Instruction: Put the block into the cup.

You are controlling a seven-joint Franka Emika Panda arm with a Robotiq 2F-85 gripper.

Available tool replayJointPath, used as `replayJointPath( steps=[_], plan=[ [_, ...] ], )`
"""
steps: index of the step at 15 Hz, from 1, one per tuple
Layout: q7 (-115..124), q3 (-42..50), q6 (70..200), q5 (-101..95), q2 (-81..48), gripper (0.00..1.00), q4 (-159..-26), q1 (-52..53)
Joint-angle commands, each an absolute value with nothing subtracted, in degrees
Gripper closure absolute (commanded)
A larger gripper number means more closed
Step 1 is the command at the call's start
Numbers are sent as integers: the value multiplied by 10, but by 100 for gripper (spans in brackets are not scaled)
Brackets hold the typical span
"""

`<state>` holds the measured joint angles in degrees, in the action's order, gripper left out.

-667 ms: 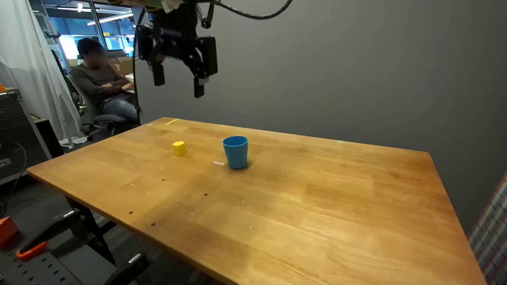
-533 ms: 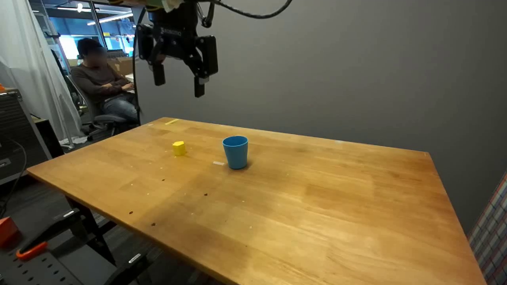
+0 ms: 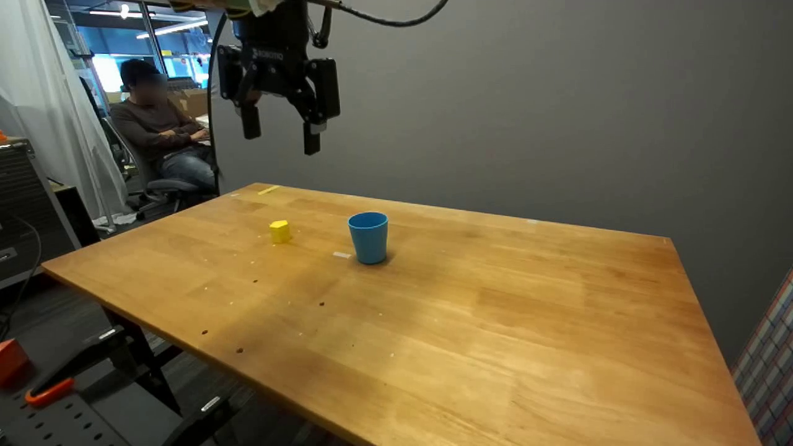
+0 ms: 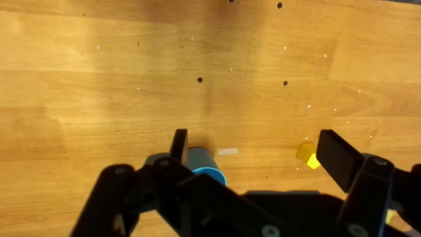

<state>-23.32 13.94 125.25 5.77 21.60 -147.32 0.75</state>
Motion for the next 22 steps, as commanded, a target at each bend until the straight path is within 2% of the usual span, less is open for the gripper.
replayJointPath(
  steps=[1,6,14,22],
  plan=[
    [-112,54,1235,-5,125,0,-1390,3],
    [23,-36,1233,-105,-24,0,-1270,27],
    [-32,-57,1241,-64,-258,0,-1092,51],
    [-95,-103,1199,3,-366,0,-969,60]
  ],
)
